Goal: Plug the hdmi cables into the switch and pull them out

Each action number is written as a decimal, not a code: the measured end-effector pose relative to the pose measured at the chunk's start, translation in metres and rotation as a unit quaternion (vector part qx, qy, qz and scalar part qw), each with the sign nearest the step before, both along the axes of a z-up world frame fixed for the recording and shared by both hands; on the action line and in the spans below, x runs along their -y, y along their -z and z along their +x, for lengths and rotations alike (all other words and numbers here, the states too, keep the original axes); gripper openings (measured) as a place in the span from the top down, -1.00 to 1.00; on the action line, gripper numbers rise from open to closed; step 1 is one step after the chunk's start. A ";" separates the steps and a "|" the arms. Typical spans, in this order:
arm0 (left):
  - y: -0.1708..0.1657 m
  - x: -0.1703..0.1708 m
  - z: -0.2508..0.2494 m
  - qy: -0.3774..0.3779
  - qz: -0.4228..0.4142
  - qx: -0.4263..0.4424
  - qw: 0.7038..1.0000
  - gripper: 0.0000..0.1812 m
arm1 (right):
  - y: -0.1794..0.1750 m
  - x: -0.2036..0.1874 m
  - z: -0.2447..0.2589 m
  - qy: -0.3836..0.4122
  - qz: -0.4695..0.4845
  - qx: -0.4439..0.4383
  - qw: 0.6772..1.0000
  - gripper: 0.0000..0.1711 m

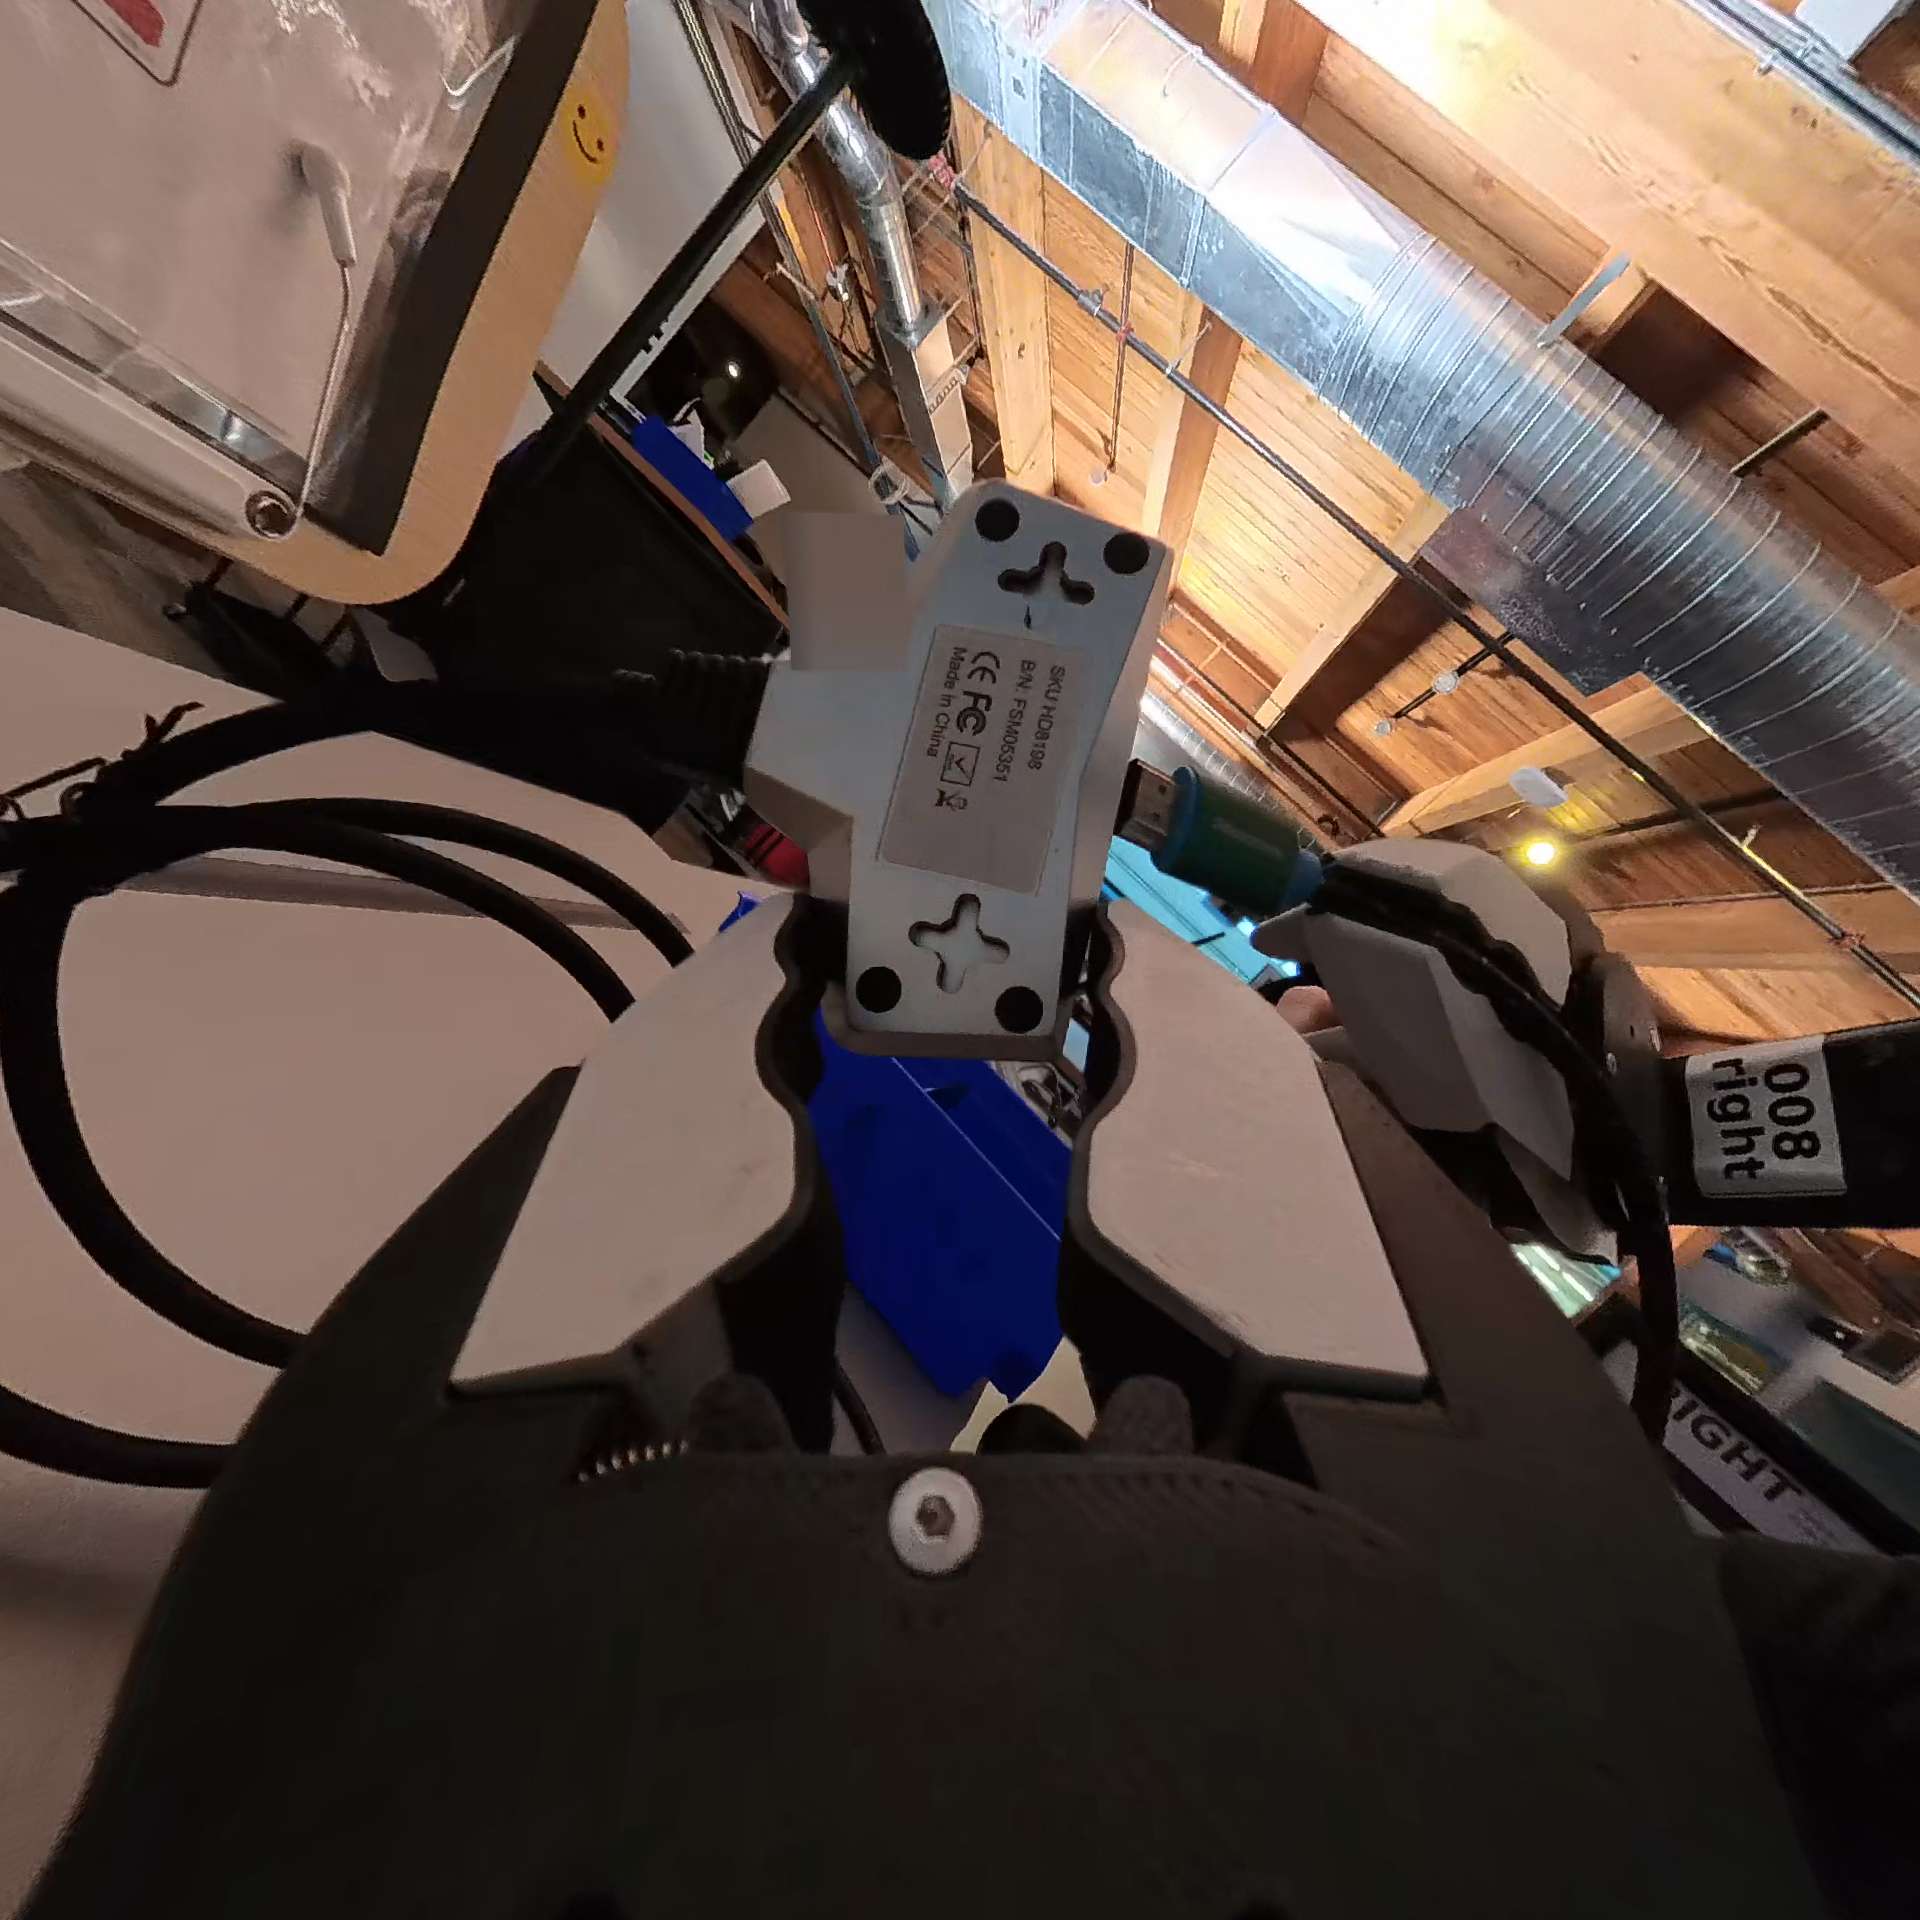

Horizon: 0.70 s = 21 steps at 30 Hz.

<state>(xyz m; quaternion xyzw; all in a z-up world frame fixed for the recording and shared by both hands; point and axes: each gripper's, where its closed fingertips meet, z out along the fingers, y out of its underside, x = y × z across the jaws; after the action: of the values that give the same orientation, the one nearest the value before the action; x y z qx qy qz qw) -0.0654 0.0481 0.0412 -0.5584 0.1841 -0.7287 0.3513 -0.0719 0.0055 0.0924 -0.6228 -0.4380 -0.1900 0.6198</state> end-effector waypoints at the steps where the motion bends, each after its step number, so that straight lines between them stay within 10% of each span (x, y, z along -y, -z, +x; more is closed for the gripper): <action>1: -0.001 0.000 -0.001 -0.003 -0.001 0.005 1.000 0.48 | 0.000 0.000 0.000 0.003 0.000 0.003 1.000 0.91; 21: -0.023 0.003 -0.015 -0.165 0.198 -0.085 0.962 0.48 | -0.014 0.012 -0.007 0.022 0.035 0.006 0.999 0.92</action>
<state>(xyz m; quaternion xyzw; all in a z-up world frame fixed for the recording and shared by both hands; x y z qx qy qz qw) -0.0804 0.0447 0.0645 -0.5605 0.2587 -0.5593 0.5532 -0.0790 -0.0061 0.1065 -0.6093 -0.4212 -0.2224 0.6339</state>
